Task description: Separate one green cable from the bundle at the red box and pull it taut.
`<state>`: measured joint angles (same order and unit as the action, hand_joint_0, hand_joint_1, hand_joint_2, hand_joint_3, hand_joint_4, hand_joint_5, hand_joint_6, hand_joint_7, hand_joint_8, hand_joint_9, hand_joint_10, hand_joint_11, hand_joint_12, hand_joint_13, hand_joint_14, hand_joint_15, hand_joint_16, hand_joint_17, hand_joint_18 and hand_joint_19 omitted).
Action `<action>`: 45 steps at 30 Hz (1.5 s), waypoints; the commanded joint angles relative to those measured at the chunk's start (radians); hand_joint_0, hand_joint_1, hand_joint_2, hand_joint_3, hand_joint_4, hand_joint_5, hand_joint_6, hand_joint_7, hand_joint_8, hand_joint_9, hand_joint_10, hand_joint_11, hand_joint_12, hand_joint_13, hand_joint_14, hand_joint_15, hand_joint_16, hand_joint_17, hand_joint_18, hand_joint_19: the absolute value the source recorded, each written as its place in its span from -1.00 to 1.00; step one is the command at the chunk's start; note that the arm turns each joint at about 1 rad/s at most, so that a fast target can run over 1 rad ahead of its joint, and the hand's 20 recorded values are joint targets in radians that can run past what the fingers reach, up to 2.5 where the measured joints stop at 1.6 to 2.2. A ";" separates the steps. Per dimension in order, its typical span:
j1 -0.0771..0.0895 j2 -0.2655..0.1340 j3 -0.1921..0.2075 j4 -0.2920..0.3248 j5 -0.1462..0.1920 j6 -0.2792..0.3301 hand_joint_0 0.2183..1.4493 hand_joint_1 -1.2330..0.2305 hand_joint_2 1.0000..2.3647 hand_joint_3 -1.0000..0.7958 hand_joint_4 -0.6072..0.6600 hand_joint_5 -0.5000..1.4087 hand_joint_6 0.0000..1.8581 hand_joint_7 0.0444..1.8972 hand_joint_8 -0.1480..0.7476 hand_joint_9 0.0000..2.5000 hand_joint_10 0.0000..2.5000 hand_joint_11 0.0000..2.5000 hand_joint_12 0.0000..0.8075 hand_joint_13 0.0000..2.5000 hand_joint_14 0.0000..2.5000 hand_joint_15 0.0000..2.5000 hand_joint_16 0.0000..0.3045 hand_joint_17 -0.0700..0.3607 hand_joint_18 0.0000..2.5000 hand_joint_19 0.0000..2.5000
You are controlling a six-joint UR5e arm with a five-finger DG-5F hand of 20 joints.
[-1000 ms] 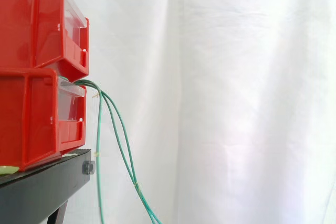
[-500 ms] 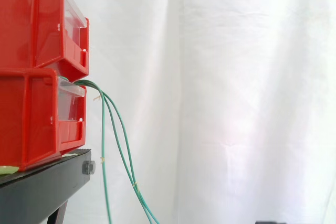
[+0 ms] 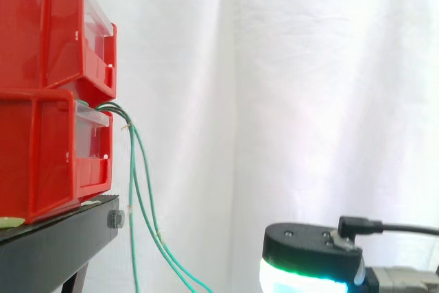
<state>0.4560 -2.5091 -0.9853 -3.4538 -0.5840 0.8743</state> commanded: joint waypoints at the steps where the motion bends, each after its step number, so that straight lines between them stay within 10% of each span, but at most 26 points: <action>1: 0.006 0.009 0.002 -0.011 0.036 -0.035 -0.33 -0.61 -1.00 -0.44 0.10 -0.44 -0.22 0.01 0.00 0.68 -0.99 0.49 -0.19 0.29 -0.58 0.33 -0.70 -0.20 0.03 0.14; 10: 0.021 0.009 0.002 -0.025 0.110 -0.047 -0.42 -0.58 -1.00 -0.44 0.08 -0.43 -0.23 0.03 -0.01 0.75 -0.99 0.52 -0.16 0.32 -0.57 0.34 -0.69 -0.18 0.07 0.14; 16: 0.044 0.010 0.002 -0.005 0.188 -0.195 -0.49 -0.52 -1.00 -0.44 0.08 -0.43 -0.24 0.04 0.02 0.75 -0.99 0.52 -0.12 0.32 -0.53 0.31 -0.67 -0.14 0.10 0.13; 26: 0.056 0.012 -0.001 0.021 0.193 -0.325 -0.59 -0.44 -1.00 -0.44 0.04 -0.41 -0.25 0.07 -0.01 0.84 -0.98 0.49 -0.09 0.39 -0.51 0.27 -0.61 -0.06 0.19 0.06; 45: 0.084 0.039 -0.003 0.177 0.188 -0.250 -0.37 -0.56 -1.00 -0.44 -0.09 -0.40 -0.23 -0.02 -0.31 0.95 -0.98 0.49 -0.18 0.47 -0.60 0.37 -0.71 -0.21 0.22 0.13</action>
<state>0.5351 -2.4729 -0.9875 -3.2810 -0.3953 0.5823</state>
